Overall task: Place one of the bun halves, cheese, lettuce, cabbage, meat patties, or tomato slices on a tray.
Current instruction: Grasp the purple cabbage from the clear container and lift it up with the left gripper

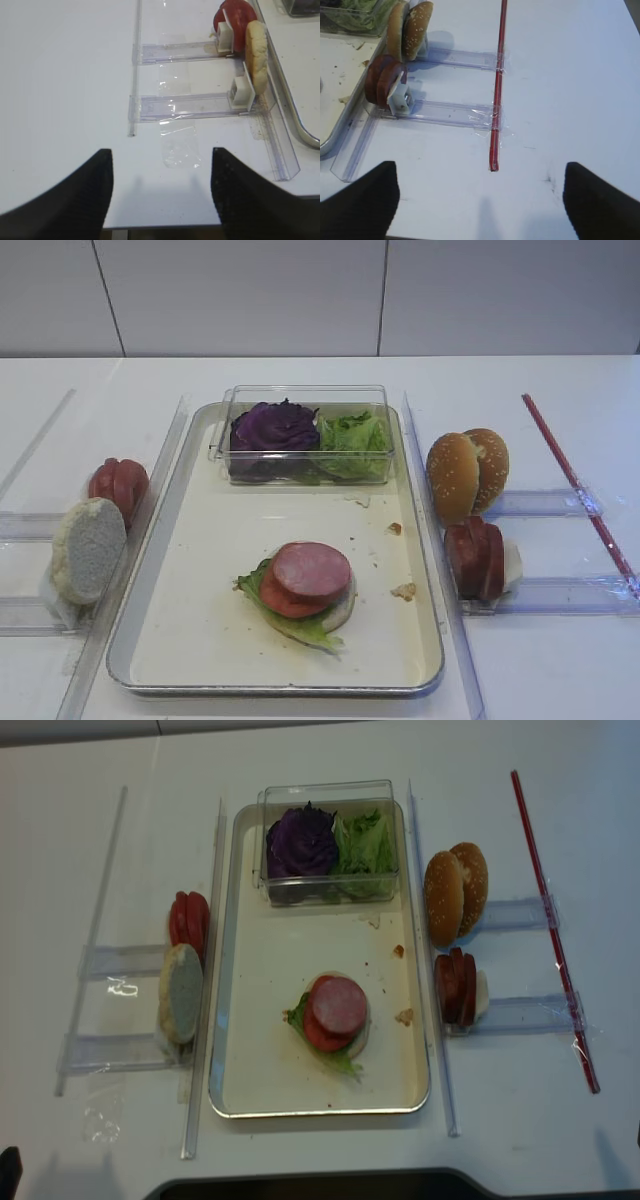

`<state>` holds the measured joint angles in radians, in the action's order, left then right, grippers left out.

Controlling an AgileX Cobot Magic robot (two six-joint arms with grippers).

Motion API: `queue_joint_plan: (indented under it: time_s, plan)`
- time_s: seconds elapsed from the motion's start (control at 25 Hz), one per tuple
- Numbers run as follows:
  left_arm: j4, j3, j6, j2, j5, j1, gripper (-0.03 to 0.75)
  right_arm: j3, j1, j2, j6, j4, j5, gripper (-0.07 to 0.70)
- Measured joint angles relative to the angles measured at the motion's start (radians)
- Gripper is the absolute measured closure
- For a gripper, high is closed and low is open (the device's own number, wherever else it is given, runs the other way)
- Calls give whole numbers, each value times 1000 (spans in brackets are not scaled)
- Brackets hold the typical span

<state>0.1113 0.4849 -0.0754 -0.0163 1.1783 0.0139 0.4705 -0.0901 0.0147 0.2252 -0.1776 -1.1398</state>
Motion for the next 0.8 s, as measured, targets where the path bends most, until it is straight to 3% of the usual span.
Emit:
queue_joint_plan:
  time_s: [0.24, 0.48, 0.8]
  plan:
    - [0, 7, 0, 12, 5, 0, 282, 0, 0, 0, 0, 0, 0, -53]
    - [15, 50, 30, 174, 18, 0, 282, 0, 0, 0, 2, 0, 0, -53]
    - [37, 150, 28, 301, 16, 71, 282, 0, 0, 0, 2, 0, 0, -53]
